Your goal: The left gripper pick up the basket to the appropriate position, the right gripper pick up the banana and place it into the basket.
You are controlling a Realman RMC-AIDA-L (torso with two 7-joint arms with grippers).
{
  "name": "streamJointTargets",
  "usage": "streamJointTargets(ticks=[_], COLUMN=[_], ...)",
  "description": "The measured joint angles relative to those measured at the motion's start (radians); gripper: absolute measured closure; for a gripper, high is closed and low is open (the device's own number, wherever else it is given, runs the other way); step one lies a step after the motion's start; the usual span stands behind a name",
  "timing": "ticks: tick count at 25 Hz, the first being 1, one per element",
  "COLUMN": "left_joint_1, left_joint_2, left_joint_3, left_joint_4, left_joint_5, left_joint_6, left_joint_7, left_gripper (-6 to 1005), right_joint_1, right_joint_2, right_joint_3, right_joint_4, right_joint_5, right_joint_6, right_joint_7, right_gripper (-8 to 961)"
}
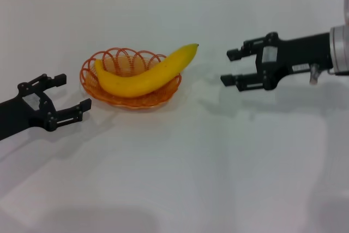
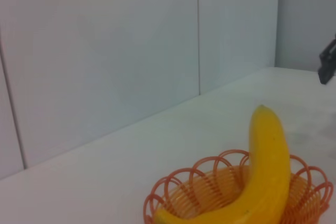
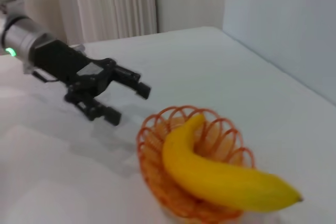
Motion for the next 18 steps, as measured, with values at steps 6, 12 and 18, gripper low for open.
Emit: streamJointTargets(ticks=[6,12,18], left_joint_1=[0.003,0.003,0.003], left_joint_2=[-0.001,-0.001,-0.001], left_joint_3=[0.000,0.000,0.000], left_joint_4=[0.000,0.000,0.000], left_joint_5=[-0.013,-0.014,-0.014], left_joint_6=[0.000,0.000,0.002], left_joint_7=[0.013,0.013,0.014], left_gripper=[107,107,107], right_joint_1=[-0.001,-0.001,-0.001], right_joint_2=[0.003,0.004,0.004], right_joint_3=[0.001,0.001,0.003], right_joint_4=[0.036,0.040,0.061], right_joint_5=[0.001,0.002,0.002], right_joint_6=[-0.005,0.002,0.009], right_joint_7=[-0.027,-0.030,-0.038], right_gripper=[329,329,329])
